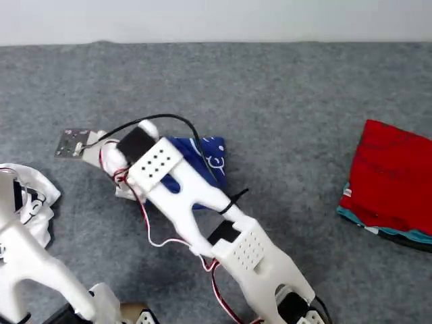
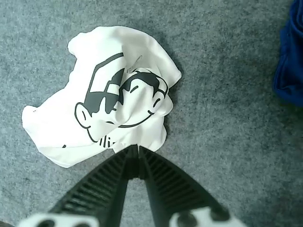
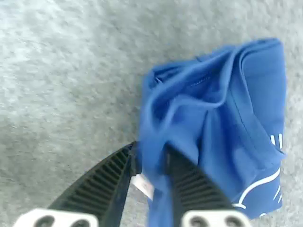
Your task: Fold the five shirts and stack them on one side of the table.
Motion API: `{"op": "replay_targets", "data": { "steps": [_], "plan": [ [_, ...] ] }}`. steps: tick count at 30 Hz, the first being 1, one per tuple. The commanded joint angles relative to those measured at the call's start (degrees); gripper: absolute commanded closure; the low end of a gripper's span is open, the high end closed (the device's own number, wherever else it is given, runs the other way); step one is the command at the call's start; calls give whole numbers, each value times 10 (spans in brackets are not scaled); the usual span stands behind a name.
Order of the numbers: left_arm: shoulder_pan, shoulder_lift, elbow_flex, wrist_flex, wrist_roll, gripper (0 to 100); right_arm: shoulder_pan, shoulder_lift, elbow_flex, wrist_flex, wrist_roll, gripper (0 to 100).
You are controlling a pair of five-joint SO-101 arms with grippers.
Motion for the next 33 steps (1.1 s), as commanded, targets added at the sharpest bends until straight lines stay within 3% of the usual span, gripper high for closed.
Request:
{"op": "replay_targets", "data": {
  "steps": [1,4,13,17,22,33],
  "plan": [
    [4,-4,-18,-4,5,995,-2,-46,-14,23,-42,726],
    [4,-4,-18,-4,5,995,17,-64,-21,23,-46,725],
    [4,0,-18,-6,5,995,159,-80,-18,1,-48,869],
    [4,1,-17,-13,5,995,198,-36,-20,-42,-49,830],
    [4,1,-17,-13,5,995,198,2,-21,-83,-106,722],
    [4,1,-17,-13,5,995,168,71,-21,-150,-114,722]
  ]
}}
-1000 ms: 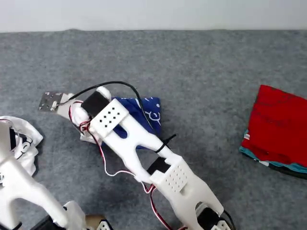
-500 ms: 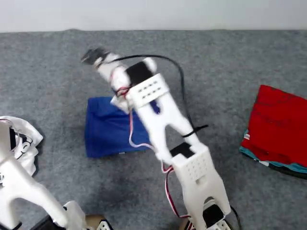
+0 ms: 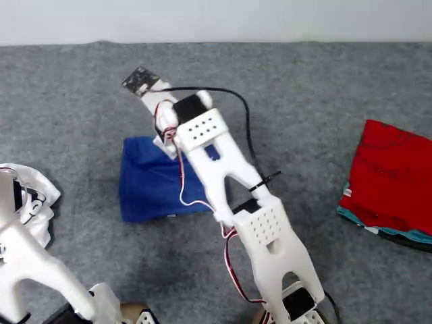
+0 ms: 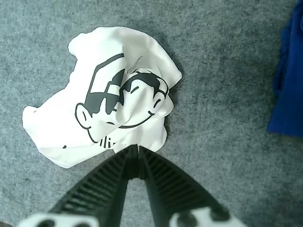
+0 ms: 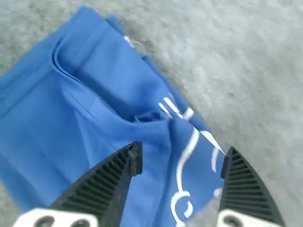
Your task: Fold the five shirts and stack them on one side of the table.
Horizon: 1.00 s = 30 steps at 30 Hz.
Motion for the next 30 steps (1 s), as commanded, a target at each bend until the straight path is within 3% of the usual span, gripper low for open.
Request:
{"op": "replay_targets", "data": {
  "steps": [1,4,10,21,30],
  "plan": [
    [4,0,-17,-11,5,995,0,11,-21,-22,-5,722],
    [4,0,-17,-11,5,995,0,31,-21,-29,-1,759],
    [4,1,-16,-11,5,995,-3,35,-23,-29,79,988],
    [4,1,-16,-11,5,995,-31,-6,-157,150,120,988],
    [4,1,-16,-11,5,995,-123,-36,-151,156,118,988]
  ]
}}
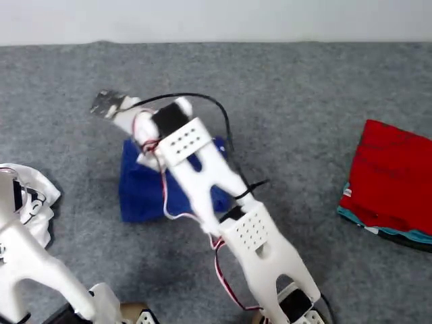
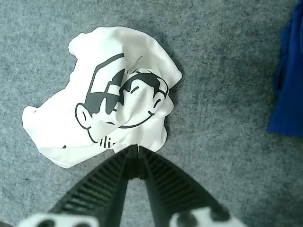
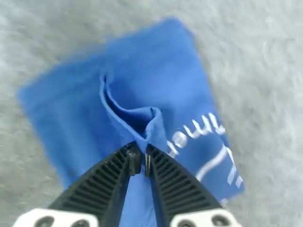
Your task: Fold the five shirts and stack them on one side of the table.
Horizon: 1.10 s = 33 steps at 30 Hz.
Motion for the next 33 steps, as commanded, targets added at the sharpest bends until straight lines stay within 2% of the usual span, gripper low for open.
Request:
{"op": "replay_targets", "data": {
  "steps": [1,7,9,13,15,19,24,29,33],
  "plan": [
    [4,1,-16,-11,5,995,-46,-53,-1,24,3,988],
    [4,1,-16,-11,5,995,-101,-59,44,24,3,967],
    [4,1,-16,-11,5,995,-104,-61,47,24,-10,908],
    [4,1,-16,-11,5,995,-87,-82,39,23,-92,736],
    [4,1,-16,-11,5,995,-75,-99,39,23,-105,700],
    [4,1,-13,-21,5,995,-43,-116,43,23,-104,752],
    [4,0,4,-35,5,995,2,-84,43,23,-90,994],
    [4,-4,2,-35,5,995,18,-32,68,22,-67,989],
    [4,-4,1,-35,5,995,-15,-14,96,23,-69,988]
  ]
}}
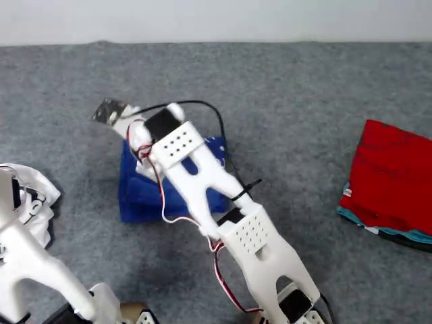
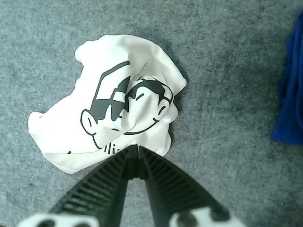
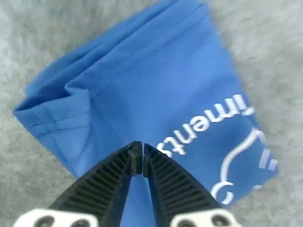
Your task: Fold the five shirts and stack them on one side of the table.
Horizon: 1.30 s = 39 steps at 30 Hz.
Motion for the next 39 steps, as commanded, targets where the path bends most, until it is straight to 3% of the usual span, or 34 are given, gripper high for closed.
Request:
{"op": "replay_targets", "data": {
  "steps": [1,8,20,28,36,39],
  "plan": [
    [4,-4,-5,-11,5,995,-34,-2,10,22,4,988],
    [4,0,-2,-11,5,995,-112,9,51,21,5,988],
    [4,0,-1,-11,5,995,-27,-77,-8,22,6,988],
    [4,0,-1,-18,6,995,-81,-103,125,20,3,988],
    [4,0,-1,-15,6,995,-120,18,126,-81,6,988],
    [4,-2,-1,-15,6,995,-111,21,80,-65,6,988]
  ]
}}
